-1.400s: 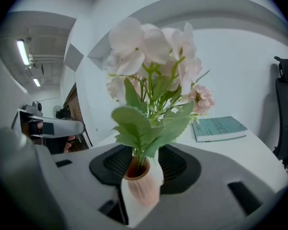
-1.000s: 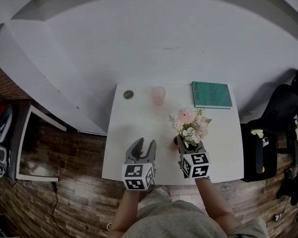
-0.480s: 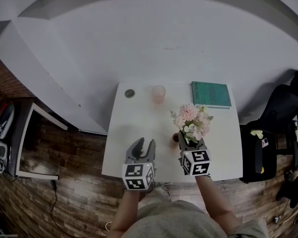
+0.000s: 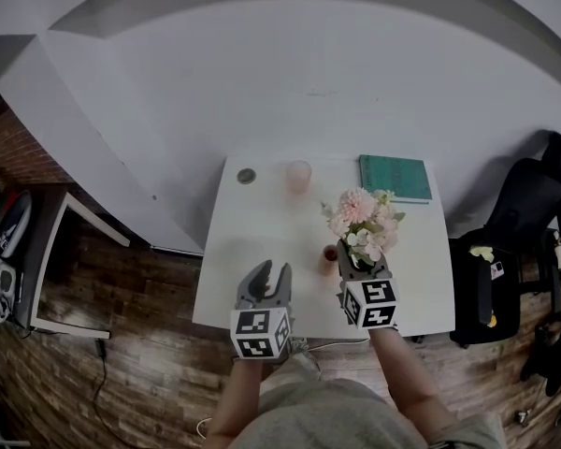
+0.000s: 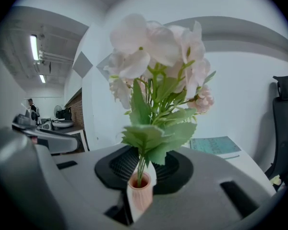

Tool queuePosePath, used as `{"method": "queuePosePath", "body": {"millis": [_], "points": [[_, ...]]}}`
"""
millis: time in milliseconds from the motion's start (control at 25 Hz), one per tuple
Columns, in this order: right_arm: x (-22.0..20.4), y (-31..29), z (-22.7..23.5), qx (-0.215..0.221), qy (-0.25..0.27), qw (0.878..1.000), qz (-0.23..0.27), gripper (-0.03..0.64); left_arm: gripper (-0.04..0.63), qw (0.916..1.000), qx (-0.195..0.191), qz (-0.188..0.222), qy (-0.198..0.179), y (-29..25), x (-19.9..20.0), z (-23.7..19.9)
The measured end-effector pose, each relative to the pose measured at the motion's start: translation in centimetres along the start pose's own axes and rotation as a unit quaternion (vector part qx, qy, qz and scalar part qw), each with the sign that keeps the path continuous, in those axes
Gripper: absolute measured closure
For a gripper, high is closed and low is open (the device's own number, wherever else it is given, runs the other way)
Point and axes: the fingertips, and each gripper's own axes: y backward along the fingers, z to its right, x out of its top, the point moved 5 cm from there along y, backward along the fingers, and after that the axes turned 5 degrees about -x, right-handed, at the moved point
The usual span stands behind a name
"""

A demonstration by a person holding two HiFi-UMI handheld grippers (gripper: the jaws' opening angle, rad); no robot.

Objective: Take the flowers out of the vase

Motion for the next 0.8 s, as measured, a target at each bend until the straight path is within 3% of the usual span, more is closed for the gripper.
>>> {"method": "queuePosePath", "body": {"millis": [800], "points": [[5.5,5.5,-0.4,-0.001,0.018,0.996,0.091,0.545,0.474,0.9996,0.002,0.025,-0.015,5.2,-0.5,3.8]]}}
